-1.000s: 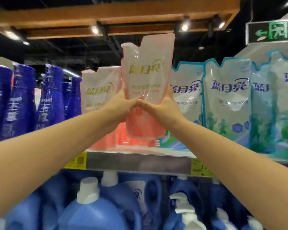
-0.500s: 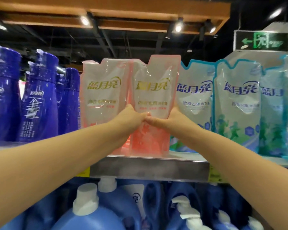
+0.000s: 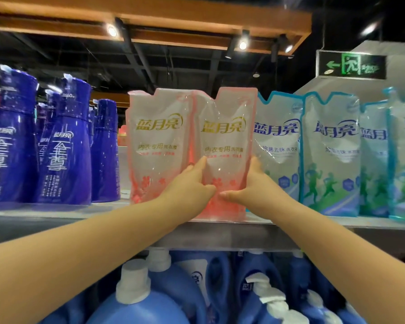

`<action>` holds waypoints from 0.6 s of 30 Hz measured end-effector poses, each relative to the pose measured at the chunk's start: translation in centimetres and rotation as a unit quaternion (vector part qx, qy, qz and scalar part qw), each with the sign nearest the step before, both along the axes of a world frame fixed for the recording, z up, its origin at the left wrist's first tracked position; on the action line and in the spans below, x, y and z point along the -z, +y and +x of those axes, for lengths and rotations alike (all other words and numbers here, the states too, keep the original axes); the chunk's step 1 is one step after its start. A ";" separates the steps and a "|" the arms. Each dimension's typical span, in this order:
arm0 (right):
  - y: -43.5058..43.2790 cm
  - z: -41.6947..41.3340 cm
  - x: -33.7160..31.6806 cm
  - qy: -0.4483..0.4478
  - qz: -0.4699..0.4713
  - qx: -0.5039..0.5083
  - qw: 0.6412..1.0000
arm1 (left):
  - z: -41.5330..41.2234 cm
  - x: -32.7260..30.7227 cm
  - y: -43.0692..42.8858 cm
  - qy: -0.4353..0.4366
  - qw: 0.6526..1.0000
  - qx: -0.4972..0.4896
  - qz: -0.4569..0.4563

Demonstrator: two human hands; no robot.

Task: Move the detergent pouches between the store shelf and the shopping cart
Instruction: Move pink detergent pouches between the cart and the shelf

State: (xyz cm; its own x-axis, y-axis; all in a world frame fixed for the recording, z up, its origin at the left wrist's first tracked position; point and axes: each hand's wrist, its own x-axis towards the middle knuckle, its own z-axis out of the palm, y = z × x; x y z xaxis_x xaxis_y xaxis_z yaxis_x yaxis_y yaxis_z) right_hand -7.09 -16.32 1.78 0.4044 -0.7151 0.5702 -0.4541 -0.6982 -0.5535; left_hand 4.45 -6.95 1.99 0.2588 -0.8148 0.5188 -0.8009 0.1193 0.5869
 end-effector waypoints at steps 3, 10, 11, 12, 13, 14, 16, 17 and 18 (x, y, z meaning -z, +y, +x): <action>0.3 0.2 0.1 0.008 -0.010 0.019 1.000 | 0.2 0.2 0.0 -0.016 1.000 -0.006 0.003; 1.2 -0.3 0.3 0.034 -0.024 0.044 0.998 | -0.2 0.4 0.7 -0.007 1.000 0.004 0.004; 1.4 -0.4 0.5 0.046 -0.033 0.055 0.997 | -0.2 0.5 0.9 -0.004 1.000 0.008 0.003; 1.5 -0.5 0.6 0.060 -0.040 0.068 0.995 | -0.2 0.5 1.1 -0.006 1.000 0.012 -0.001; 1.6 -0.6 0.8 0.069 -0.048 0.080 0.993 | -0.1 0.7 1.2 -0.009 1.000 0.014 0.001; 1.8 -0.7 1.0 0.076 -0.050 0.089 0.992 | 0.0 0.7 1.5 -0.015 1.000 0.015 0.005; 2.2 -0.9 1.5 0.087 -0.058 0.103 0.989 | 0.2 1.2 1.8 -0.019 1.000 0.022 0.000; 2.5 -1.0 1.7 0.091 -0.072 0.111 0.987 | 0.2 1.5 2.2 -0.021 1.000 0.022 -0.007; 3.0 -1.2 1.9 0.097 -0.089 0.118 0.984 | 0.2 1.9 2.5 -0.034 0.999 0.018 -0.017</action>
State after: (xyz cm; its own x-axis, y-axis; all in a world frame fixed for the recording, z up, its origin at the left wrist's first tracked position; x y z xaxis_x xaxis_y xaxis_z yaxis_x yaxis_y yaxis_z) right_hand -8.26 -13.37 -0.16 0.3527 -0.6975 0.6237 -0.7007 -0.6387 -0.3180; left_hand 4.69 -4.41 0.07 0.1929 -0.8050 0.5610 -0.8333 0.1675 0.5269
